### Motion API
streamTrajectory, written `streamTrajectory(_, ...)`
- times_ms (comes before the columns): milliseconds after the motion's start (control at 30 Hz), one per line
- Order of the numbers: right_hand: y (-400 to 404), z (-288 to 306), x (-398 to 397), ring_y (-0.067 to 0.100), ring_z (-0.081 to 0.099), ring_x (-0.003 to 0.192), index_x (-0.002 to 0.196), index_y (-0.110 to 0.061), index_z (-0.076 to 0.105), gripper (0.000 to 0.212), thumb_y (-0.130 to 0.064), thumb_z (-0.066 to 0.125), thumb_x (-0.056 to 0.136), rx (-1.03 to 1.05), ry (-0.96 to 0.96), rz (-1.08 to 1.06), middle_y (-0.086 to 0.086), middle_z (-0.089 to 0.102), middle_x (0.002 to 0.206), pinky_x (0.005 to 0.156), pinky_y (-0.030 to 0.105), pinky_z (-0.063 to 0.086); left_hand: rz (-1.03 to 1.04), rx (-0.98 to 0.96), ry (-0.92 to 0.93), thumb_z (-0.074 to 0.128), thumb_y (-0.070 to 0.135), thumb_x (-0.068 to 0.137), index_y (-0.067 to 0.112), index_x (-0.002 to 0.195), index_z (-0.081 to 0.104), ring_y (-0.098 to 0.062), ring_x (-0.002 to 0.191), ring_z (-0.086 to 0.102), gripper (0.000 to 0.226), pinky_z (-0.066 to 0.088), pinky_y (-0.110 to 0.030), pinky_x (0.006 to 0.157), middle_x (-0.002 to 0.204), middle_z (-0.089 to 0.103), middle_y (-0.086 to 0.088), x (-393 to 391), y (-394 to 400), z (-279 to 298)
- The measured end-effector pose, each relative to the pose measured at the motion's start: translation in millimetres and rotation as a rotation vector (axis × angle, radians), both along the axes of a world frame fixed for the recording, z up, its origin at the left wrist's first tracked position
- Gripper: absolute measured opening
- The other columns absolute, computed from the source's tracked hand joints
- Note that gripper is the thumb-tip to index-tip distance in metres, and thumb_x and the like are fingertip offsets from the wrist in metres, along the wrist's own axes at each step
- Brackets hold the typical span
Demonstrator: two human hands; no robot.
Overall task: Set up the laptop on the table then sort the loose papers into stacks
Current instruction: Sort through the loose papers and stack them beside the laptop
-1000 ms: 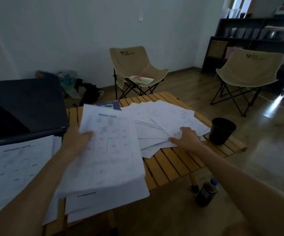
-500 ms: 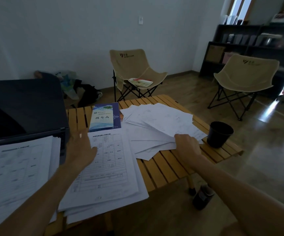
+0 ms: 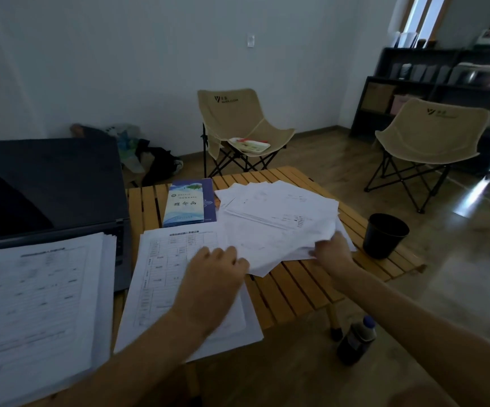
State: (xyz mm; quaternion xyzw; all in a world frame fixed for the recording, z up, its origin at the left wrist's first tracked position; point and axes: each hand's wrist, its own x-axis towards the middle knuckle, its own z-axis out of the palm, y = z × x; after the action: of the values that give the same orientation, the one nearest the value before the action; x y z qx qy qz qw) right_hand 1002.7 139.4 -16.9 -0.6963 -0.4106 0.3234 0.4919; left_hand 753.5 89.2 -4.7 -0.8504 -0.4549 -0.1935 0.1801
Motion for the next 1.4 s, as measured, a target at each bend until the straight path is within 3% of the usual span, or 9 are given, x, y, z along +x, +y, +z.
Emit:
streamTrajectory(200, -24.2, -4.4, -51.9, 0.03, 0.068, 0.109, 0.123, -0.022, 0.064, 0.043, -0.054, 0.046, 0.099, 0.003, 0.757, 0.27, 0.007, 0.073, 0.117, 0.091, 0.048, 0.056, 0.008, -0.247, 0.078, 0.099, 0.02, 0.024, 0.015, 0.055, 0.065, -0.015, 0.036, 0.052, 0.046, 0.026, -0.018, 0.04, 0.055, 0.055, -0.003, 36.4, -23.4, -17.9)
streamTrajectory(333, -29.4, -18.0, -64.2, 0.024, 0.066, 0.103, 0.114, -0.014, 0.063, 0.018, -0.018, 0.053, 0.101, -0.043, 0.232, 0.234, 0.004, 0.071, 0.11, 0.075, 0.027, 0.057, -0.145, -0.429, 0.123, 0.078, 0.037, 0.077, 0.021, 0.115, 0.064, -0.019, 0.09, 0.066, 0.044, 0.049, -0.027, 0.068, 0.108, 0.065, -0.003, 29.8, -17.3, -8.5)
streamTrajectory(433, -17.7, -12.3, -40.1, 0.029, 0.069, 0.098, 0.106, -0.011, 0.068, 0.023, -0.006, 0.046, 0.101, -0.09, 0.286, 0.156, 0.01, 0.072, 0.106, 0.08, 0.04, 0.06, -0.145, -0.932, -0.185, 0.053, 0.06, 0.089, 0.032, 0.137, 0.049, -0.009, 0.113, 0.055, 0.055, 0.046, -0.037, 0.101, 0.13, 0.058, 0.008, -1.8, -1.0, 6.8)
streamTrajectory(533, -13.2, -10.4, -24.0, 0.037, 0.068, 0.107, 0.116, -0.015, 0.069, 0.027, -0.007, 0.048, 0.101, -0.112, 0.435, 0.284, 0.013, 0.071, 0.117, 0.096, 0.061, 0.051, 0.204, -0.648, -0.596, 0.058, 0.048, 0.092, 0.023, 0.138, 0.048, -0.016, 0.117, 0.055, 0.052, 0.046, -0.038, 0.099, 0.134, 0.056, 0.003, -38.8, 33.2, 5.3)
streamTrajectory(700, -17.1, -8.2, -36.7, 0.037, 0.066, 0.113, 0.125, -0.009, 0.063, 0.027, -0.009, 0.048, 0.102, -0.173, 0.555, 0.519, 0.015, 0.07, 0.121, 0.099, 0.058, 0.049, 0.314, -1.092, -1.16, 0.072, 0.035, 0.086, 0.012, 0.124, 0.056, -0.018, 0.094, 0.063, 0.047, 0.055, -0.035, 0.082, 0.112, 0.064, -0.003, -59.1, 56.7, -5.7)
streamTrajectory(833, 12.6, -8.2, -34.2, 0.033, 0.07, 0.103, 0.115, -0.002, 0.064, 0.019, -0.01, 0.057, 0.099, -0.119, 0.08, 0.495, 0.012, 0.073, 0.106, 0.086, 0.036, 0.058, 0.426, -0.759, -0.958, 0.064, 0.013, 0.089, 0.016, 0.079, 0.061, -0.014, 0.067, 0.059, 0.011, 0.041, -0.023, 0.051, 0.081, 0.064, -0.005, -83.9, 65.6, -15.4)
streamTrajectory(1000, 84.9, -22.0, 27.5, 0.027, 0.053, 0.124, 0.131, -0.015, 0.058, 0.043, -0.031, 0.065, 0.092, -0.159, -0.814, 0.201, 0.007, 0.06, 0.134, 0.102, 0.039, 0.043, 0.667, -0.777, -0.41, 0.061, 0.024, 0.089, 0.011, 0.115, 0.047, -0.021, 0.087, 0.06, 0.032, 0.048, -0.029, 0.066, 0.11, 0.061, -0.012, -101.5, 67.7, -32.1)
streamTrajectory(1133, 109.6, -43.8, 47.2, 0.03, 0.049, 0.121, 0.126, -0.013, 0.052, 0.055, -0.058, 0.053, 0.093, -0.329, -0.981, 0.246, 0.01, 0.055, 0.133, 0.101, 0.045, 0.037, 0.599, -0.419, -0.2, 0.062, 0.033, 0.087, 0.012, 0.143, 0.026, -0.031, 0.128, 0.043, 0.07, 0.041, -0.044, 0.105, 0.143, 0.039, -0.016, -75.3, 72.7, -32.4)
streamTrajectory(1400, 103.3, -50.6, 60.9, 0.031, 0.059, 0.108, 0.108, -0.018, 0.058, 0.031, -0.045, 0.046, 0.1, -0.139, -0.999, 0.246, 0.009, 0.064, 0.114, 0.091, 0.044, 0.046, 0.256, -0.712, 0.024, 0.025, 0.048, 0.102, 0.024, 0.154, 0.013, -0.018, 0.15, 0.008, 0.058, 0.008, -0.041, 0.121, 0.163, 0.008, 0.003, -26.2, 87.5, -63.3)
